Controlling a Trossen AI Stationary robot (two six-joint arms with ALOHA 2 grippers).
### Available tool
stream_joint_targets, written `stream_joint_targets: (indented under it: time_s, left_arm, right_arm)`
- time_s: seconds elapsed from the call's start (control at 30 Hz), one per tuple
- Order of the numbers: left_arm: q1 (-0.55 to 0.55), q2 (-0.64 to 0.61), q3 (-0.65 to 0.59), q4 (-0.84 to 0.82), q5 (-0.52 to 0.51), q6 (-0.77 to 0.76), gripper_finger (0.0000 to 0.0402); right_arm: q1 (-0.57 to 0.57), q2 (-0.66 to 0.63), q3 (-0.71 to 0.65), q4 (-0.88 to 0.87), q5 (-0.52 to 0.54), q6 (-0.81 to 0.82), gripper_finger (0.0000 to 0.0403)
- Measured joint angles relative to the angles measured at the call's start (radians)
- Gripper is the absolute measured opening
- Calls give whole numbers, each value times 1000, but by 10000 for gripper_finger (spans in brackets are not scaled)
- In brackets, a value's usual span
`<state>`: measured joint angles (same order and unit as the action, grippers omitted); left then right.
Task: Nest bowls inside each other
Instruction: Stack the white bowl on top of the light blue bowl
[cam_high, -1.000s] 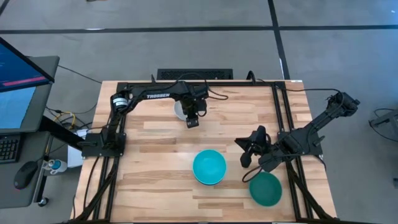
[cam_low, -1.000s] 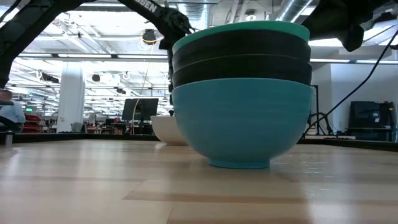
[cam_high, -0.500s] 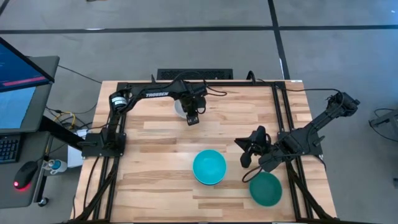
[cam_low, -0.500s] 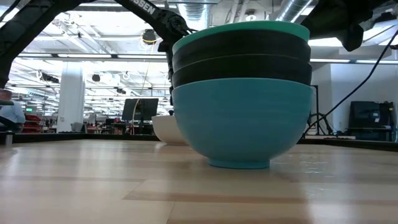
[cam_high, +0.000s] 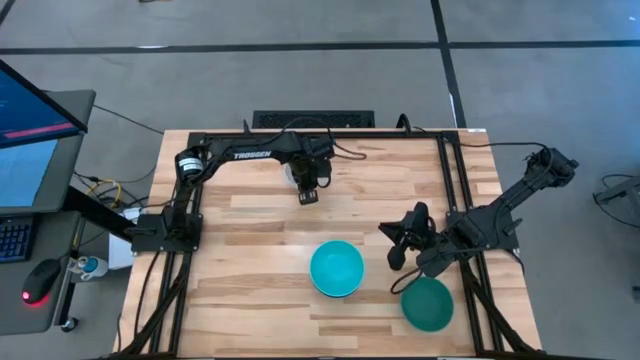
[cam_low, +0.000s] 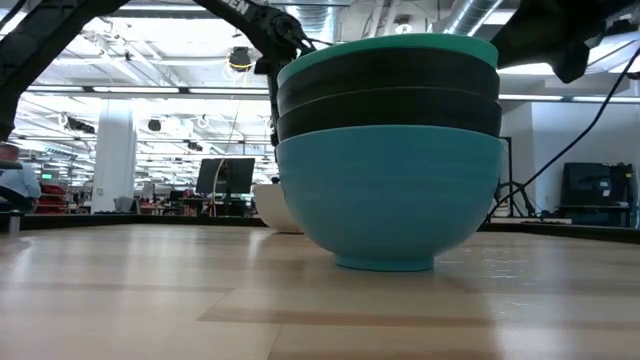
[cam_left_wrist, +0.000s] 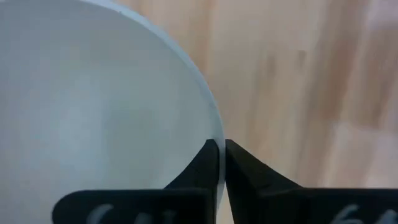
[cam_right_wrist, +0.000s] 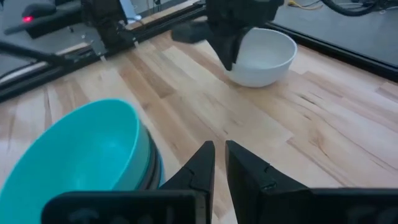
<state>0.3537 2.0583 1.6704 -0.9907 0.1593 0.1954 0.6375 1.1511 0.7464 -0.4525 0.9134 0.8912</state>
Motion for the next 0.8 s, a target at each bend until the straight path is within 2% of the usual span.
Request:
stream_joint_targets:
  time_s: [0.23, 0.47, 0.8]
  left_arm:
    - [-70, -70, 43, -97, 35, 23, 1]
    - [-133, -201, 52, -77, 39, -56, 1]
    - [-306, -315, 52, 26, 38, -231, 0]
  right_arm:
    - [73, 0, 0, -64, 0, 78, 61]
    - [159, 0, 0, -97, 5, 145, 61]
    - [180, 0, 0, -147, 7, 211, 61]
